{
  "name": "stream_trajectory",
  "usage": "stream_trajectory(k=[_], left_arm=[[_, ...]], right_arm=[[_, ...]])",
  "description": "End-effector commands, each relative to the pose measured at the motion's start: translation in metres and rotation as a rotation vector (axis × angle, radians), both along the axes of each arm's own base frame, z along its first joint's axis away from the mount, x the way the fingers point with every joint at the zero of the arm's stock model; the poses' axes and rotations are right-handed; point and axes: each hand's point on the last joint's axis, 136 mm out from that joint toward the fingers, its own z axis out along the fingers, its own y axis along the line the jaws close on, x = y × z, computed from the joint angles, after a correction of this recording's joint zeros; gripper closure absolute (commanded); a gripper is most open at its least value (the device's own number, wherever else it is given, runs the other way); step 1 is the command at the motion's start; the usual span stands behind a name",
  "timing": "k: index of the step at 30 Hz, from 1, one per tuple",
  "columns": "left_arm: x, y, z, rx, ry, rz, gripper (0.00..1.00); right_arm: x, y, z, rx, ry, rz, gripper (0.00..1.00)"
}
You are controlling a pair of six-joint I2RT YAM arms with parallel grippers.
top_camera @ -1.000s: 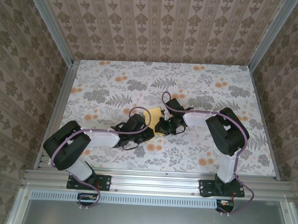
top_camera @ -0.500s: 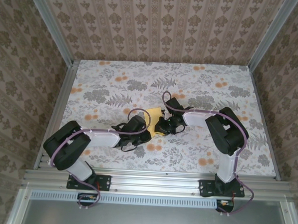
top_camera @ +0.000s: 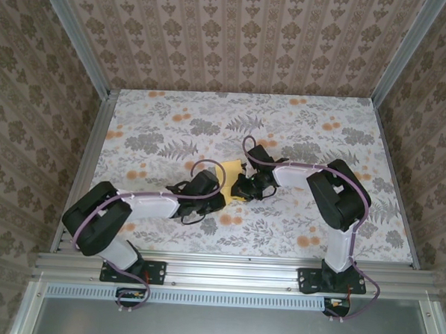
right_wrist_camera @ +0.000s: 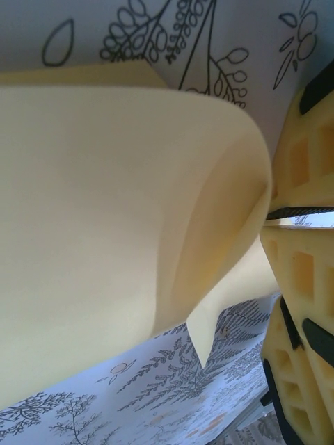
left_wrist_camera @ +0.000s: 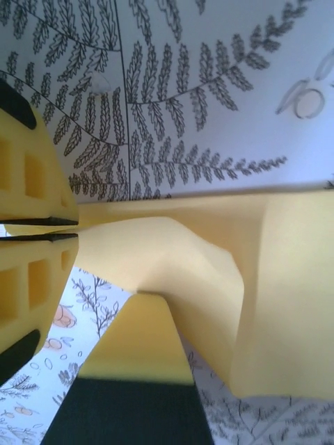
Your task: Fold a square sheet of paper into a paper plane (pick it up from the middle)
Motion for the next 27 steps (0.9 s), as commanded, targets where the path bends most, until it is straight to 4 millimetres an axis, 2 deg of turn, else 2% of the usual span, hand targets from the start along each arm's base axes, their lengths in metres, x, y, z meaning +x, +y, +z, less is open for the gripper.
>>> stream_trajectory(k=[1,7,13,20,27], left_arm=[[0.016,0.001,0.027,-0.021,-0.085,0.006,0.8],[0.032,0.005,0.034,-0.072,-0.113,0.013,0.7],[0.042,0.003,0.029,-0.074,-0.106,0.002,0.64],[0.053,-0.005,0.02,-0.048,-0.096,-0.027,0.64],[0.062,-0.005,0.008,0.022,-0.081,-0.031,0.73]], right_arm=[[-0.011,-0.022,-0.037,-0.146,0.062,-0.032,0.84],[-0.012,-0.022,-0.037,-0.143,0.063,-0.028,0.84],[-0.011,-0.021,-0.037,-0.139,0.061,-0.027,0.84],[-0.012,-0.021,-0.036,-0.138,0.06,-0.022,0.84],[-0.013,-0.022,-0.037,-0.139,0.063,-0.018,0.85]])
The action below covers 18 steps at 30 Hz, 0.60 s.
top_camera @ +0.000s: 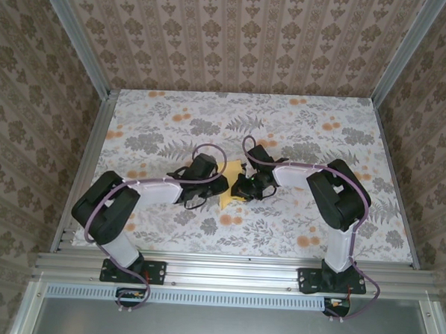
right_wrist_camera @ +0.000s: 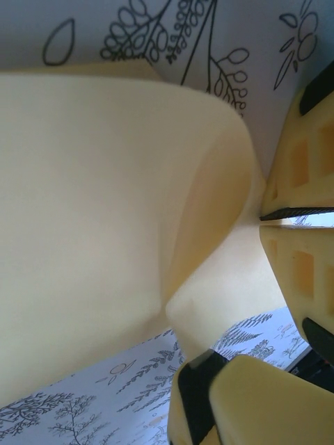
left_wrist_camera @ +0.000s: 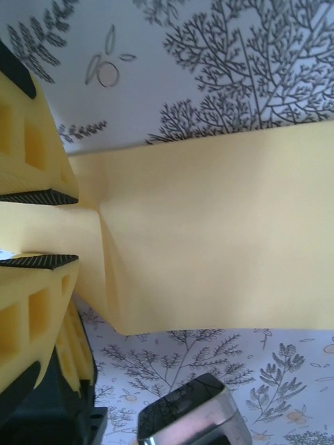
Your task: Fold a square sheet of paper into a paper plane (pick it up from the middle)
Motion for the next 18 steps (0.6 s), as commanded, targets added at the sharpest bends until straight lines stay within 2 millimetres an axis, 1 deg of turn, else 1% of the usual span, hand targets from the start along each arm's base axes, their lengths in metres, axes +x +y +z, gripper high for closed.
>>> stream_trajectory(k=[1,7,18], left_arm=[[0.005,0.004,-0.005,0.056,-0.002,-0.012,0.73],[0.007,0.015,-0.012,0.132,0.002,0.003,0.74],[0.005,0.018,-0.018,0.179,0.008,-0.021,0.88]], right_arm=[[-0.012,-0.021,-0.036,-0.138,0.062,-0.021,0.85],[-0.013,-0.021,-0.038,-0.14,0.067,-0.018,0.85],[-0.012,-0.02,-0.037,-0.14,0.068,-0.014,0.85]])
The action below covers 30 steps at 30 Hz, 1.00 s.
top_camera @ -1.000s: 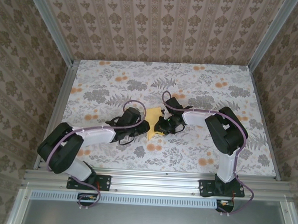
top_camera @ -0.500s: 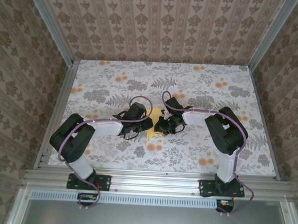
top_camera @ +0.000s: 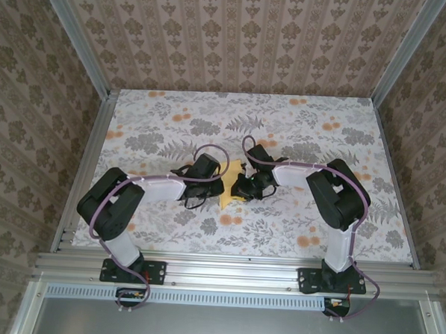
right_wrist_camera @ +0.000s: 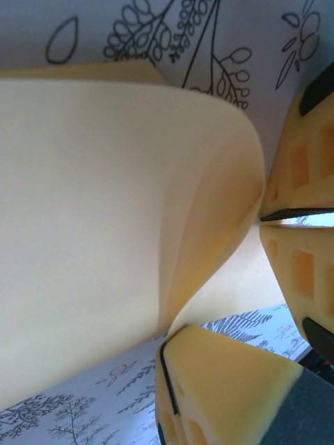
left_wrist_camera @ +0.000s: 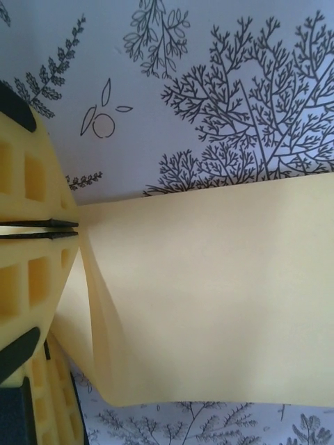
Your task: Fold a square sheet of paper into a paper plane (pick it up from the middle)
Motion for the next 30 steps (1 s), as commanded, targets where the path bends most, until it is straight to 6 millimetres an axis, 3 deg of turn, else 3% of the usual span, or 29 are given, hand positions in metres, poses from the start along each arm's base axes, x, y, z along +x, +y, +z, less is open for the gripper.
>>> stream_trajectory(k=[1,11,19,22,30], left_arm=[[0.006,0.005,-0.001,0.053,-0.013,-0.008,0.89],[0.008,0.01,-0.009,0.13,-0.012,-0.021,0.96],[0.005,0.011,-0.01,0.184,-0.016,-0.046,0.99],[0.004,0.01,-0.009,0.181,-0.02,-0.049,0.99],[0.005,0.008,-0.008,0.174,-0.02,-0.051,0.99]], right_arm=[[-0.011,-0.02,-0.037,-0.135,0.06,-0.018,0.85],[-0.006,-0.014,-0.025,-0.095,0.028,-0.004,0.85],[0.017,0.006,0.039,0.085,-0.158,0.017,0.81],[0.023,0.004,0.052,0.091,-0.212,0.011,0.8],[0.034,-0.036,0.031,-0.136,-0.246,-0.051,0.71]])
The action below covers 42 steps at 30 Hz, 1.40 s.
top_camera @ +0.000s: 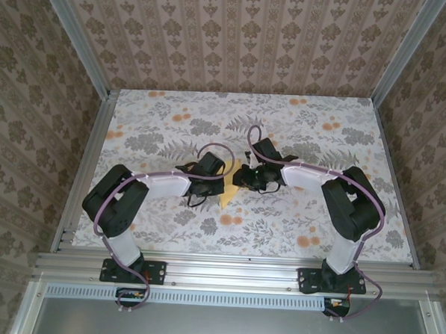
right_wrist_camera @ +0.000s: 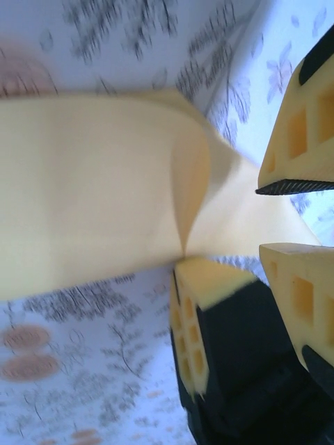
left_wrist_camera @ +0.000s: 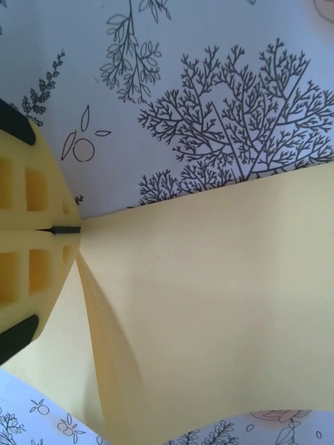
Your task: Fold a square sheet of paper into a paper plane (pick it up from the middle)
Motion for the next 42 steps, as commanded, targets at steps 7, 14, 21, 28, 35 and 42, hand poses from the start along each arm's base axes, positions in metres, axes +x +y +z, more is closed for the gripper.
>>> stream_trajectory(k=[7,14,21,28,35,42], left_arm=[[-0.002,0.002,-0.005,0.043,0.01,-0.012,0.98],[-0.001,0.001,-0.006,0.042,0.014,-0.011,0.98],[-0.002,0.001,-0.006,0.036,0.015,-0.01,0.98],[-0.001,-0.002,-0.003,0.015,0.014,-0.005,0.95],[0.004,-0.007,0.019,-0.054,-0.021,-0.002,0.85],[0.008,-0.007,0.036,-0.142,-0.045,0.016,0.74]], right_arm=[[0.004,-0.011,-0.018,-0.081,-0.003,0.011,0.68],[0.002,0.004,-0.018,-0.012,0.009,0.069,0.7],[0.001,0.014,-0.021,0.038,0.029,0.098,0.74],[0.001,0.018,-0.025,0.056,0.04,0.099,0.77],[0.001,0.007,-0.045,-0.025,0.074,0.06,0.82],[-0.001,-0.005,-0.061,-0.102,0.125,0.004,0.84]])
